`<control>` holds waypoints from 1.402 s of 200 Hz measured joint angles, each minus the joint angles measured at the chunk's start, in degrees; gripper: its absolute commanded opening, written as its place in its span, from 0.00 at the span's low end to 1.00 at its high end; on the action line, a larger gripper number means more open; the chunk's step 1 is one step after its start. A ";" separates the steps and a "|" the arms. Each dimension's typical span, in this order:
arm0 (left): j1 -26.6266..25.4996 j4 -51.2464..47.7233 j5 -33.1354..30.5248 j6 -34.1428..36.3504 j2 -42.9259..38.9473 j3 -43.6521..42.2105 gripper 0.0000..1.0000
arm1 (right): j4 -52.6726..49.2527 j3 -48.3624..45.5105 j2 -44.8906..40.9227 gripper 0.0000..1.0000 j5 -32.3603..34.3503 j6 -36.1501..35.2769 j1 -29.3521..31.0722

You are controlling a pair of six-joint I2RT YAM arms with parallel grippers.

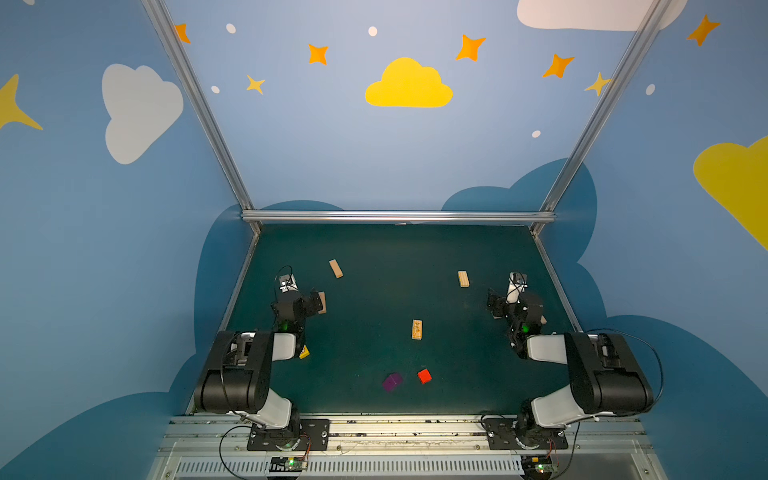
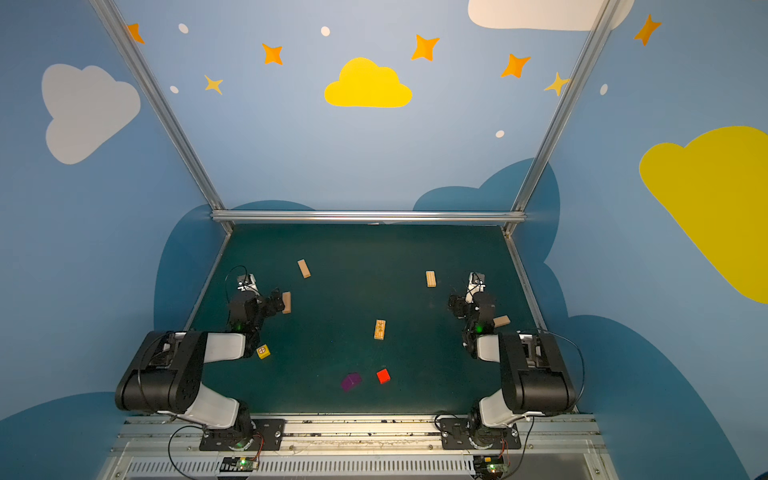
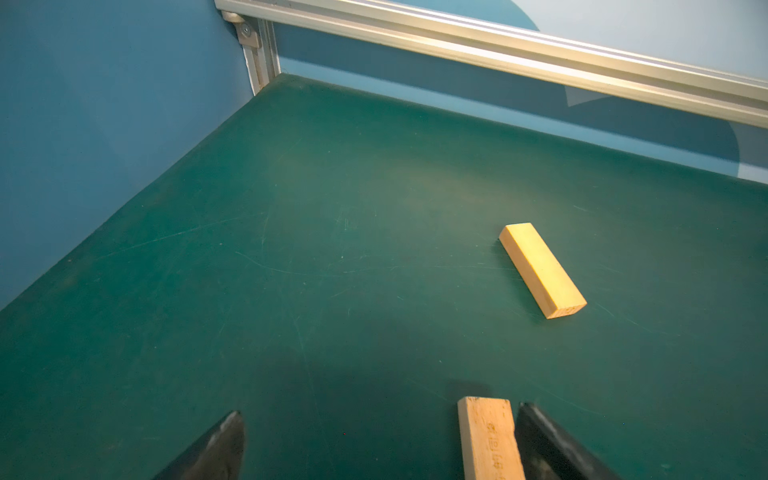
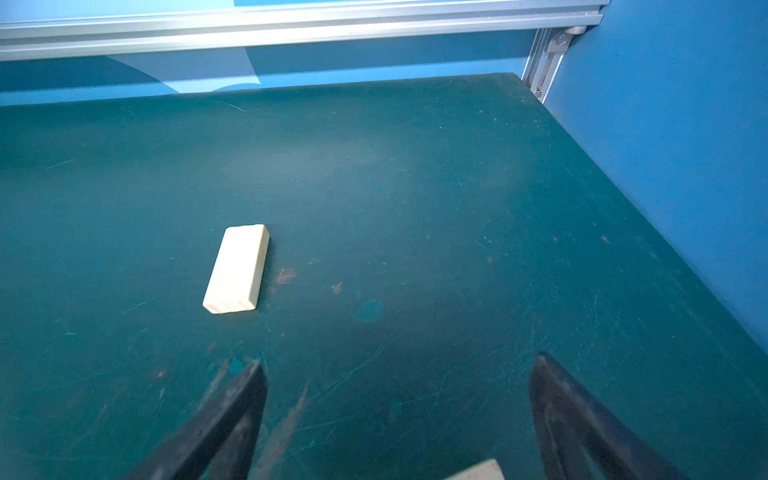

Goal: Build the wood block tower
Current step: 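Reach left gripper over wooden block marked 72 while right arm moves inward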

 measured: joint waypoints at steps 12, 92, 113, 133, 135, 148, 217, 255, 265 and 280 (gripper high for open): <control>-0.37 -2.99 -0.79 0.00 -1.86 0.52 1.00 | -6.75 1.90 -4.20 0.91 -0.57 0.90 0.00; -5.55 -37.99 -8.04 -16.24 -17.07 23.80 0.98 | -46.47 28.87 -13.29 0.72 -12.59 8.20 4.98; -8.81 -48.24 -8.39 -20.83 -12.90 33.77 0.98 | -53.96 31.78 -12.83 0.64 -15.61 10.08 9.42; -10.99 -55.58 -7.67 -23.45 -7.78 41.18 0.91 | -59.91 34.16 -11.96 0.57 -18.18 10.93 13.16; -11.13 -56.30 -7.50 -23.67 -7.28 41.81 0.90 | -60.54 34.42 -11.85 0.57 -18.49 11.08 13.57; -11.47 -59.67 -6.45 -24.48 -4.72 44.44 0.82 | -63.45 35.54 -11.58 0.57 -20.02 11.23 15.72; -11.43 -73.48 -3.78 -24.48 8.63 58.60 0.66 | -68.30 36.04 -9.66 0.57 -26.25 10.05 21.94; -11.34 -80.41 -3.02 -22.23 18.03 69.13 0.58 | -68.26 36.04 -6.86 0.48 -27.45 9.84 23.34; -11.32 -82.12 -2.89 -21.51 20.35 71.30 0.57 | -68.24 36.04 -6.71 0.47 -27.82 9.81 23.56; -11.21 -84.06 -2.47 -20.65 23.54 74.07 0.56 | -68.24 36.04 -6.56 0.46 -28.46 9.79 23.96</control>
